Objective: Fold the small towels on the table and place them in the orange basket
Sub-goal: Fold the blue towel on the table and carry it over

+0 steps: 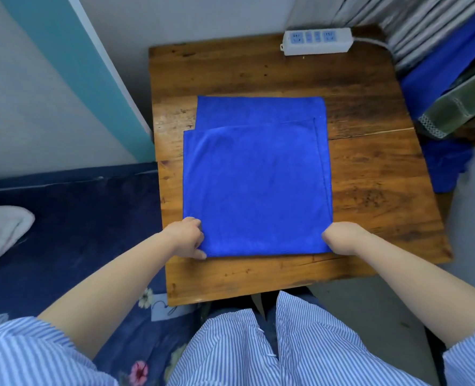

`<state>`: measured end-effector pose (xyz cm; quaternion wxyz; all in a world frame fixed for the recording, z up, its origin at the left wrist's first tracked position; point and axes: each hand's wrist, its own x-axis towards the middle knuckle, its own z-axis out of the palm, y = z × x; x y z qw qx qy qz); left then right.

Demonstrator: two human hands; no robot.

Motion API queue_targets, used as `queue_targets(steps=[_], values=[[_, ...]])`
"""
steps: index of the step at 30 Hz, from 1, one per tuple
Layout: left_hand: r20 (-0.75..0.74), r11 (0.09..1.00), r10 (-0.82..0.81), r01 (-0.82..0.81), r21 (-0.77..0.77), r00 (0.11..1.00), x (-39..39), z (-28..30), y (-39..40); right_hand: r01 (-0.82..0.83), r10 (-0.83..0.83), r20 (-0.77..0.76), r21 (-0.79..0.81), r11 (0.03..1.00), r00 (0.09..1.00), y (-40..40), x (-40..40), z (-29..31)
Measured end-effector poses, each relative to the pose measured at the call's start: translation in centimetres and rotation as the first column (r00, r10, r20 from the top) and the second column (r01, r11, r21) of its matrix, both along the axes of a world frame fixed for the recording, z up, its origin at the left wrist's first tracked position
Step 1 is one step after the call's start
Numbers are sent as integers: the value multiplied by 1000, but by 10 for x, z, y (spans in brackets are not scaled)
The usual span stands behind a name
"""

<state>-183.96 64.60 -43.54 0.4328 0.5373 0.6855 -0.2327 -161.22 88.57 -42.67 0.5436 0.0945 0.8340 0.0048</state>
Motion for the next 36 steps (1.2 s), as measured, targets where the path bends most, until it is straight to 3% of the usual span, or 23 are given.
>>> queue_targets(steps=[4, 8, 13, 18, 20, 25, 29, 33, 35, 36], values=[[7, 964, 223, -222, 144, 975, -20, 5, 24, -20, 17, -221, -11, 1000, 975, 16, -42, 0], [-28, 808, 501, -456, 373, 865, -47, 6, 62, 2, -12, -330, -31, 1000, 944, 39, -91, 3], [-165, 740, 636, -535, 408, 754, -87, 8, 113, 40, -8, -486, 56, 998, 874, 79, -139, 4], [-78, 571, 793, -692, 442, 605, -117, 5, 157, 223, -188, -613, -20, 975, 767, 109, -170, -2], [-113, 629, 754, -662, 407, 647, -131, -2, 172, 254, -212, -638, -26, 967, 741, 120, -180, -10], [-324, 873, 486, -440, 208, 812, -146, -14, 179, 398, -347, -546, -28, 917, 762, 143, -189, -19], [-314, 895, 445, -411, 170, 839, -152, -20, 174, 430, -418, -511, -103, 897, 751, 156, -193, -23], [-161, 872, 474, -436, 223, 865, -163, -6, 171, 498, -640, -421, -405, 766, 643, 171, -191, -9], [34, 793, 552, -537, 288, 833, -166, 9, 177, 594, -824, -272, -585, 552, 498, 180, -186, 1], [149, 714, 624, -637, 291, 767, -166, 19, 182, 625, -893, -183, -657, 422, 411, 185, -185, 4]])
